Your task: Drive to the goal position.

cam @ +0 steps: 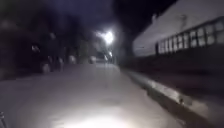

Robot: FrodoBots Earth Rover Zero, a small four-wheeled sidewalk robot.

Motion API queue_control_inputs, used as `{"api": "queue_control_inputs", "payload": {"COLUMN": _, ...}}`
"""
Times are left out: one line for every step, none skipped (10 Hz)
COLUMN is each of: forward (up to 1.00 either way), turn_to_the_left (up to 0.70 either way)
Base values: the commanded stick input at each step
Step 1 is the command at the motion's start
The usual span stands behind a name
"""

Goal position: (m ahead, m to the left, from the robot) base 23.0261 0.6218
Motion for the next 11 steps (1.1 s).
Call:
{"api": "queue_control_inputs", "payload": {"forward": 0.7, "turn_to_the_left": -0.13}}
{"api": "queue_control_inputs", "payload": {"forward": 0.7, "turn_to_the_left": -0.28}}
{"api": "queue_control_inputs", "payload": {"forward": 0.7, "turn_to_the_left": -0.18}}
{"api": "queue_control_inputs", "payload": {"forward": 0.7, "turn_to_the_left": -0.12}}
{"api": "queue_control_inputs", "payload": {"forward": 0.7, "turn_to_the_left": -0.07}}
{"api": "queue_control_inputs", "payload": {"forward": 0.7, "turn_to_the_left": -0.05}}
{"api": "queue_control_inputs", "payload": {"forward": 0.7, "turn_to_the_left": -0.01}}
{"api": "queue_control_inputs", "payload": {"forward": 0.7, "turn_to_the_left": 0.0}}
{"api": "queue_control_inputs", "payload": {"forward": 0.7, "turn_to_the_left": 0.0}}
{"api": "queue_control_inputs", "payload": {"forward": 0.7, "turn_to_the_left": 0.0}}
{"api": "queue_control_inputs", "payload": {"forward": 0.7, "turn_to_the_left": 0.0}}
